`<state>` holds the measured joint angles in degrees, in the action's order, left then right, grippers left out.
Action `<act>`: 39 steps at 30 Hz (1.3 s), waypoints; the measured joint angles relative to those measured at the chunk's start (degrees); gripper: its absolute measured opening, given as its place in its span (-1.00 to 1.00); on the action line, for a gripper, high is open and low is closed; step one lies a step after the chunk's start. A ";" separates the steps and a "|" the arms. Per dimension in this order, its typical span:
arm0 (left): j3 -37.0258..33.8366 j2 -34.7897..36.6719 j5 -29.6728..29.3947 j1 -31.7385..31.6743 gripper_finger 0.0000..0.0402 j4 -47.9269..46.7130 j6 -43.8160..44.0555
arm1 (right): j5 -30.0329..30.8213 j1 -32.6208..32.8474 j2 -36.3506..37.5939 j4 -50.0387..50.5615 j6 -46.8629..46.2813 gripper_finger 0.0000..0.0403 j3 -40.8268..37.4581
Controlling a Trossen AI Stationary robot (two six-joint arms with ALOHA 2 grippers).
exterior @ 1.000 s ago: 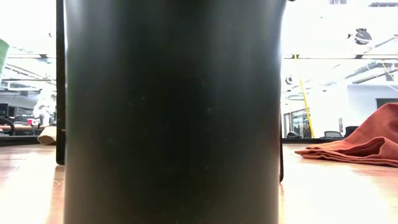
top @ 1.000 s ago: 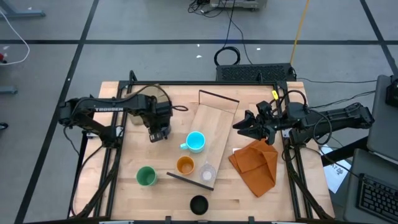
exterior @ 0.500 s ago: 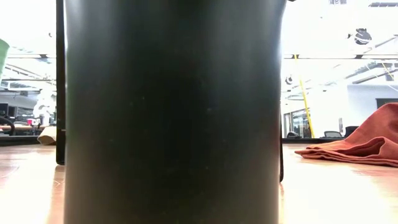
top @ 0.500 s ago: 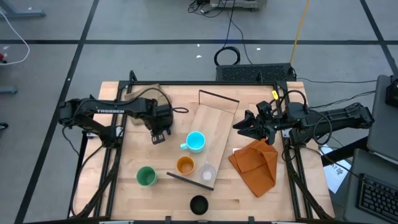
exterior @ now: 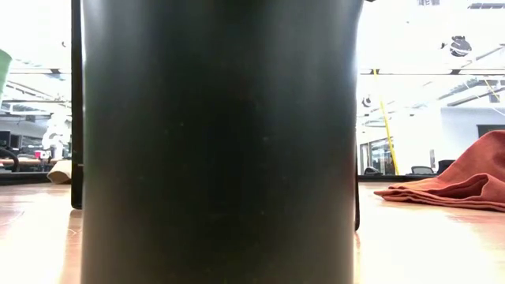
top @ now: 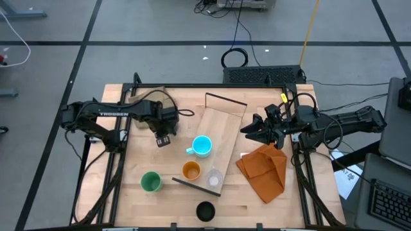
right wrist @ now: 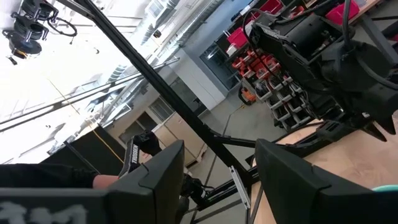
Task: Stack small to large cups/mugs on shelf
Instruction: Put the dark blue mug on the shelf
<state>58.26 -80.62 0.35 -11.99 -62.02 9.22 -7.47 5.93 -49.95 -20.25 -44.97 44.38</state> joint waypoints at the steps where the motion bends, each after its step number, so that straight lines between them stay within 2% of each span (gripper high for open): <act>1: 0.46 0.00 -0.57 -0.01 -0.56 -0.03 0.22 | -0.02 -0.01 0.00 0.00 0.00 -0.07 0.00; 10: 2.01 0.00 -0.24 -3.23 -0.56 0.19 -1.60 | -0.29 0.00 0.00 0.00 -0.52 -0.07 0.00; 16: 2.01 0.00 1.42 -6.16 -0.56 -0.33 -6.98 | -1.81 -0.02 0.00 -0.04 -1.85 -0.08 0.00; 23: 2.09 0.00 1.61 -6.40 -0.56 0.09 -11.67 | -1.81 -0.02 0.00 -0.48 -1.73 -0.22 0.00; 28: 6.24 0.04 3.64 -6.40 -0.56 -0.95 -11.84 | -1.31 -0.02 0.02 -3.60 -0.69 -0.28 0.00; 33: 10.87 0.17 2.31 -6.56 -0.56 0.12 -13.69 | 1.33 -0.04 0.02 -4.46 0.06 -0.23 0.00; 39: 10.12 0.17 3.29 -7.30 -0.56 0.33 -13.74 | 1.32 -0.02 0.02 -3.48 -1.23 -0.14 0.00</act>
<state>68.37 -80.44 3.64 -19.29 -61.69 -4.52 -6.15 5.91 -49.93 -23.73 -46.20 44.38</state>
